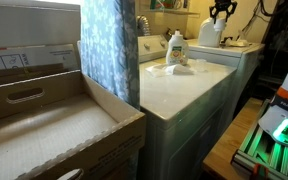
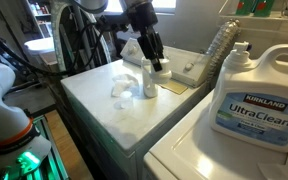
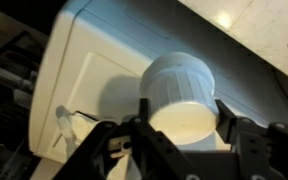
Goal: Take the caps off the containers
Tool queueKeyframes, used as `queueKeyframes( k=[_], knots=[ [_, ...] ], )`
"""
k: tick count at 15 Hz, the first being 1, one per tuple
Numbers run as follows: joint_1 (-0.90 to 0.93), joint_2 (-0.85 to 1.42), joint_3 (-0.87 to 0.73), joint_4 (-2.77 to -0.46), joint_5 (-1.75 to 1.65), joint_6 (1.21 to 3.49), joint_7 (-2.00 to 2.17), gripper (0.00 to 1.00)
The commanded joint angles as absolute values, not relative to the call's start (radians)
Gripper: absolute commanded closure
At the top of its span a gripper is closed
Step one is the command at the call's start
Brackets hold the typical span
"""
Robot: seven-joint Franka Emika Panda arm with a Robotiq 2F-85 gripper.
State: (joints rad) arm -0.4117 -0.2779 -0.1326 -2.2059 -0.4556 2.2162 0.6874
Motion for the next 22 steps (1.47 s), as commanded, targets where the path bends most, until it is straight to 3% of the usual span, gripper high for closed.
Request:
queueKeyframes(
  k=[1,6,14,22],
  knots=[
    [-0.466,-0.222,-0.199,-2.198,-0.511,2.177,0.774,0.62],
    [-0.491,-0.124,-0.302,-2.183,-0.456,2.195,0.872,0.62],
    [-0.493,-0.007,-0.397,-2.183,-0.395,2.46,0.923,0.62],
    [-0.491,0.071,-0.466,-2.148,-0.246,2.571,0.907,0.62]
  ],
)
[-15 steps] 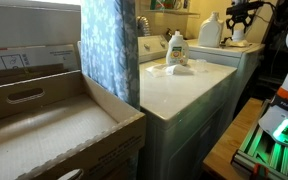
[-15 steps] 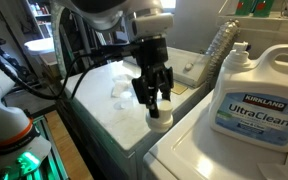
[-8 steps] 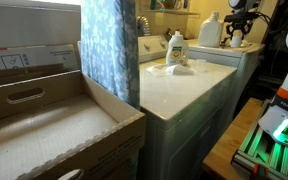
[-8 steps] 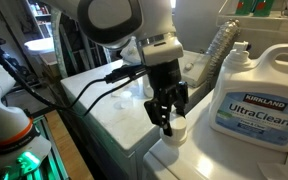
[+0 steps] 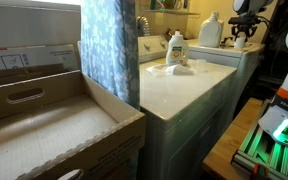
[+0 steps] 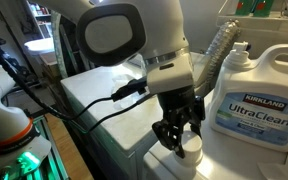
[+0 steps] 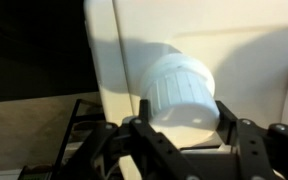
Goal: Take the caps off the containers
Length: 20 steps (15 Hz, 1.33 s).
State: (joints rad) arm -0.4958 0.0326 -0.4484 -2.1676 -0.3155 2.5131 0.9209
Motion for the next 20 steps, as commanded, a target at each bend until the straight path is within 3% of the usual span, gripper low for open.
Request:
queueKeyframes(
  k=[1,3,4,5,6,8,12,20],
  knots=[
    [-0.488,0.079,-0.466,-2.144,-0.224,2.583,0.905,0.62],
    [-0.484,0.093,-0.465,-2.137,-0.188,2.591,0.895,0.62],
    [-0.481,0.102,-0.466,-2.13,-0.18,2.584,0.896,0.57],
    [-0.477,0.111,-0.469,-2.118,-0.179,2.559,0.913,0.12],
    [-0.476,0.108,-0.466,-2.113,-0.154,2.537,0.893,0.11],
    [-0.469,0.089,-0.473,-2.099,-0.175,2.507,0.913,0.01],
    [-0.459,0.016,-0.468,-2.055,-0.197,2.406,0.904,0.0],
    [-0.411,-0.179,-0.386,-1.952,-0.157,1.841,0.592,0.0]
  ],
)
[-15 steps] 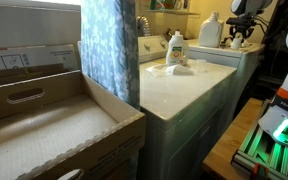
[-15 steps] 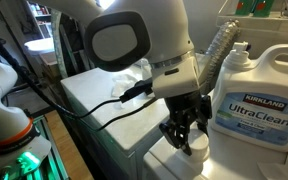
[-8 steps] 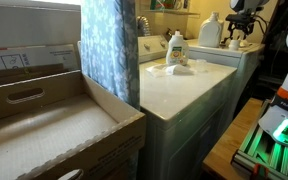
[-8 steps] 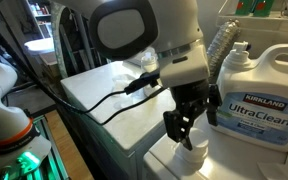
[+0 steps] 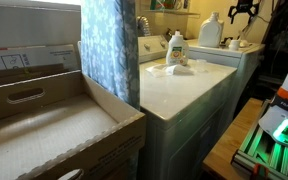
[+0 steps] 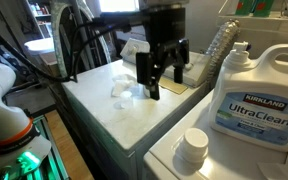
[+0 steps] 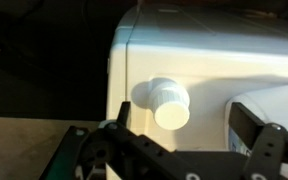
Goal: Take the caps off the containers
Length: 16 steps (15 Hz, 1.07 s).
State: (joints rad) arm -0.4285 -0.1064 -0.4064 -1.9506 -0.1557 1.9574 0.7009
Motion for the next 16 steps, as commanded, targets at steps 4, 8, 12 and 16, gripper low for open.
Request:
queueKeyframes(
  k=[4,8,12,16],
  knots=[
    [-0.396,-0.287,-0.337,-1.974,-0.214,1.803,0.432,0.0],
    [-0.386,-0.369,-0.305,-1.981,-0.267,1.812,0.26,0.0],
    [-0.379,-0.437,-0.279,-2.001,-0.372,1.867,0.123,0.0],
    [-0.358,-0.46,-0.264,-1.999,-0.41,1.937,0.046,0.0]
  ],
)
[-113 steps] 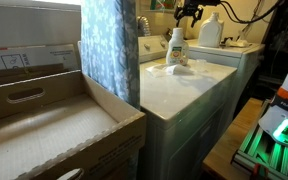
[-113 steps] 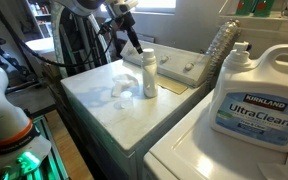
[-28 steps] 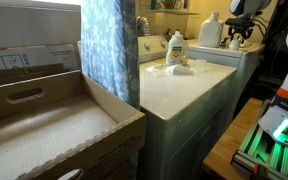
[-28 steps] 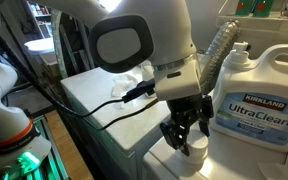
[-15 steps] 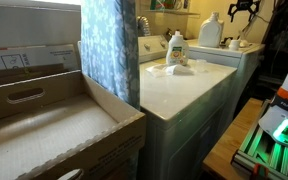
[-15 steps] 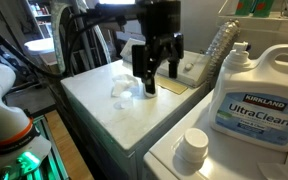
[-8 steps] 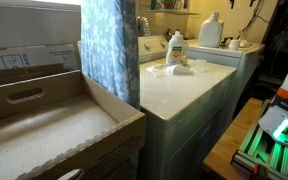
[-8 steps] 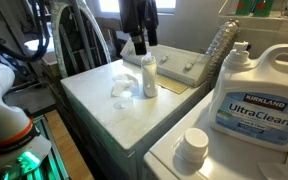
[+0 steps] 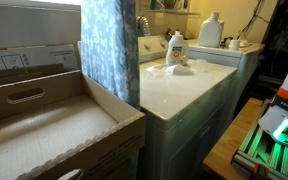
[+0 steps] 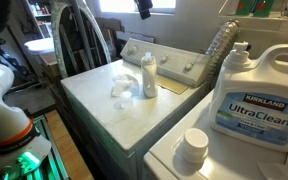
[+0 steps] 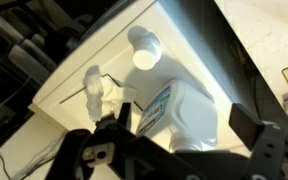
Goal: Take the caps off the containers
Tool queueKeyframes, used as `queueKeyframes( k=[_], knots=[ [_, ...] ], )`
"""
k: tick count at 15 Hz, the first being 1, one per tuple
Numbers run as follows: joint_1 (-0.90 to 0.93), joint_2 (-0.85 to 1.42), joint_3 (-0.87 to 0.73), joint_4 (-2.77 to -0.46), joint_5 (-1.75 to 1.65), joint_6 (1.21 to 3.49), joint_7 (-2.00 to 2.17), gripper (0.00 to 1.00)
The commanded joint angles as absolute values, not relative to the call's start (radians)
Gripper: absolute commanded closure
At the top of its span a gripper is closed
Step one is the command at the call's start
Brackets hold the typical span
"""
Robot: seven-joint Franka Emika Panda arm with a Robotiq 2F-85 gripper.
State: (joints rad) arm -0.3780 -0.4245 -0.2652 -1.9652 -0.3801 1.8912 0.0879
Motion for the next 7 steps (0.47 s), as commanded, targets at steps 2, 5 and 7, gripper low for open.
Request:
queueKeyframes(
  k=[2,5,7],
  knots=[
    [-0.361,-0.435,-0.263,-1.964,-0.389,1.913,0.068,0.0],
    [-0.353,-0.438,-0.258,-1.964,-0.389,1.92,0.061,0.0],
    [-0.352,-0.438,-0.258,-1.964,-0.389,1.92,0.06,0.0]
  ],
)
